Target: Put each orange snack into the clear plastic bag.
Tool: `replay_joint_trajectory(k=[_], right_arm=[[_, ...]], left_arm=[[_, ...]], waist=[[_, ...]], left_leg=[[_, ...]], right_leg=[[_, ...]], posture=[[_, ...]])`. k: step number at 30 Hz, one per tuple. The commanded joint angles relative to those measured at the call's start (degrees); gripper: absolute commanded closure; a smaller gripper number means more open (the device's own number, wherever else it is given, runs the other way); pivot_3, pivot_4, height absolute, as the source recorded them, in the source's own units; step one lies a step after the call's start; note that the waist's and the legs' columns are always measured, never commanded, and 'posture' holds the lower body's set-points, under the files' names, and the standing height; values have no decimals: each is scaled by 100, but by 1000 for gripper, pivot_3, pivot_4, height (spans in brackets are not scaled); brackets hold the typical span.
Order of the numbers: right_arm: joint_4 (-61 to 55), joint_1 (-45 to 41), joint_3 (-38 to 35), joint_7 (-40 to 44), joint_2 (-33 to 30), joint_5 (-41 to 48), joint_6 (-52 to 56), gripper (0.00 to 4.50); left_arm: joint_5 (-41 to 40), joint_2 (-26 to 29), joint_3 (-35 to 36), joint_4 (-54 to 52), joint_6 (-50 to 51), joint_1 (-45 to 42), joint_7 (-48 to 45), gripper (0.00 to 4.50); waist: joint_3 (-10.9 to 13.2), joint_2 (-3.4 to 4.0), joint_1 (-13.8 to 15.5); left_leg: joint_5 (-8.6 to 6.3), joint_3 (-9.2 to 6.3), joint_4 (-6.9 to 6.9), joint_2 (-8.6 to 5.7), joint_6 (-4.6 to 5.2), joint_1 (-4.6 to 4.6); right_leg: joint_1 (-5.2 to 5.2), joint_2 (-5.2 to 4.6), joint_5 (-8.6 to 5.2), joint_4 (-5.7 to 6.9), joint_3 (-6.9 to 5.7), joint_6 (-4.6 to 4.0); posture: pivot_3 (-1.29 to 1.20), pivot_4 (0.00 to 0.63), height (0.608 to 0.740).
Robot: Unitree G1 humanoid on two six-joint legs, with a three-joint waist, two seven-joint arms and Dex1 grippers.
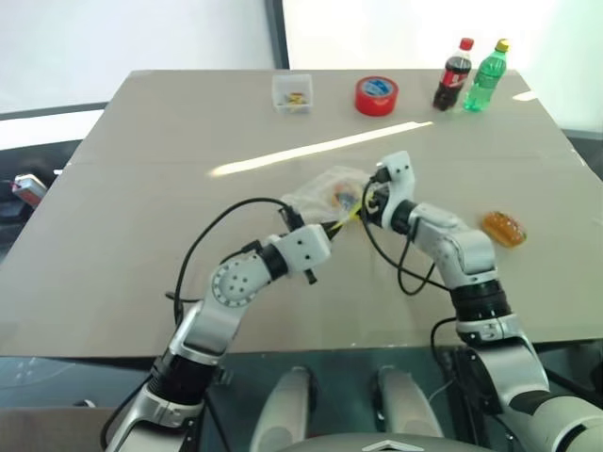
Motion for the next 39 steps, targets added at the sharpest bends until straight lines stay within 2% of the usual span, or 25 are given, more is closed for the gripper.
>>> replay_joint_trajectory(k=[1,5,10,14,19,22,27,36,39], right_arm=[[-790,223,46,678,-363,337,138,608],[-1677,853,-12,1262,-1163,577,302,608],[-2178,1392,-375,1453,-2143,430,149,608],[-1947,1657,-913,1529,-3024,232,-80,608],[-1026,1908,-1453,1596,-3899,-153,-356,608],[-568,1913,-1438,1495,-4054,-274,-327,608],[-24,1577,-1534,1053,-3911,-351,-96,608],[398,1344,-1278,1073,-3775,-316,289,608],[357,1385,-1186,1170,-3802,-312,360,1872]], left_arm=[[-79,-91,251,30,393,-88,240,4500],[-120,-203,353,52,651,-86,366,4500],[-137,-225,370,7,820,-104,392,4500],[-157,-202,332,-64,851,-77,353,4500],[-179,-204,248,-95,863,-32,315,4500],[-166,-198,184,-89,836,-26,276,4500],[-142,-137,184,-57,765,-39,241,4500],[-139,-102,201,-74,770,-21,276,4500],[-128,-95,214,-88,777,-8,301,4500]], waist=[[0,0,-29],[0,0,-47],[0,-1,-22],[0,-1,-1],[-1,-1,1],[0,-1,67],[-1,0,69],[-1,0,106],[-1,0,103]], left_leg=[[0,0,0,2,0,0],[0,1,-2,4,0,1],[0,3,1,2,0,2],[0,18,3,2,0,1],[0,27,2,6,0,4],[0,32,4,3,1,2],[0,36,4,9,1,5],[-1,35,4,6,1,2],[-1,34,4,6,1,2]], right_leg=[[0,1,0,0,0,0],[0,4,0,2,0,0],[5,-2,-1,-2,0,1],[7,-2,-1,-5,-1,1],[8,0,-1,-5,-1,1],[13,-5,-1,-15,1,1],[12,0,-1,-14,3,0],[13,-2,-1,-17,3,1],[13,-2,-1,-16,3,0]], posture=[[0,150,740],[0,150,740],[0,150,740],[0,150,740],[0,150,740],[0,150,740],[0,150,740],[0,150,740],[0,150,740]])
